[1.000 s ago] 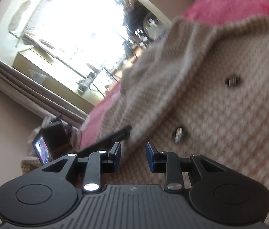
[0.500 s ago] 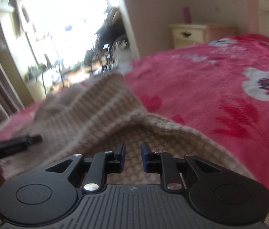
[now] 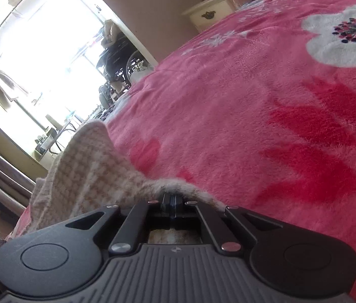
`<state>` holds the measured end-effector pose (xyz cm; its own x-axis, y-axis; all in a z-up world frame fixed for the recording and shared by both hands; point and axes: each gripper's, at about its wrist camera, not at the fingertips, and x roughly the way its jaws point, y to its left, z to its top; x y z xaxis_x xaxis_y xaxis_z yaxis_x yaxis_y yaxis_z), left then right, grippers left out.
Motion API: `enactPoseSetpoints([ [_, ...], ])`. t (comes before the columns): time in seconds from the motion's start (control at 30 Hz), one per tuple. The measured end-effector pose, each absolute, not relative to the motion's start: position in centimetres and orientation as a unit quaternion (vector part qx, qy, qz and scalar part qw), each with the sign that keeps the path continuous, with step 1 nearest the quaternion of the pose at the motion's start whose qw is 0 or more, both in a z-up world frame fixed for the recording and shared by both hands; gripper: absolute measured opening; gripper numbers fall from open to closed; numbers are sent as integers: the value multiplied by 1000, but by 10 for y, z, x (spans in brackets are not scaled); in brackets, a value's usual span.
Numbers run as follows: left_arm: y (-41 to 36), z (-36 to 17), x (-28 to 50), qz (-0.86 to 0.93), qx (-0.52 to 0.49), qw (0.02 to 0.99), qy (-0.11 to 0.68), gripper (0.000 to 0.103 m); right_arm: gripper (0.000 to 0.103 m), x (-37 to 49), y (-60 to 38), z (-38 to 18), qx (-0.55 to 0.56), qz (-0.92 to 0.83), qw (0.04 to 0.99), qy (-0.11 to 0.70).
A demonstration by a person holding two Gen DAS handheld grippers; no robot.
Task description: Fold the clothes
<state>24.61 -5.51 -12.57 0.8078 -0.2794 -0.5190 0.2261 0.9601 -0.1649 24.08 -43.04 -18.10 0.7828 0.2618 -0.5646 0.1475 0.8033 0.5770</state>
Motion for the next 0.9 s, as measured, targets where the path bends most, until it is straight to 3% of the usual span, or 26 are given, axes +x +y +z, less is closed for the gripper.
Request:
enactPoseSetpoints([
  [0.13, -47, -128, 247, -141, -77, 947, 278, 52, 6, 226, -407, -138, 205, 43, 909, 361],
  [0.3, -47, -130, 246, -142, -83, 948, 272, 53, 5, 249, -357, -90, 97, 94, 937, 322],
  [0.47, -36, -133, 245, -156, -122, 944, 265, 53, 0, 330, -326, -135, 53, 97, 920, 377],
  [0.57, -28, -136, 245, -165, -152, 939, 259, 54, 0, 345, -330, -149, 78, 88, 909, 400],
  [0.7, -17, -140, 244, -177, -192, 932, 251, 53, 6, 340, -331, -117, 96, 73, 907, 404],
  [0.87, -3, -145, 243, -191, -241, 921, 241, 54, 26, 382, -380, -108, 333, 38, 846, 414],
  [0.9, -1, -146, 243, -194, -249, 918, 239, 53, 36, 395, -387, -111, 374, 31, 825, 422],
])
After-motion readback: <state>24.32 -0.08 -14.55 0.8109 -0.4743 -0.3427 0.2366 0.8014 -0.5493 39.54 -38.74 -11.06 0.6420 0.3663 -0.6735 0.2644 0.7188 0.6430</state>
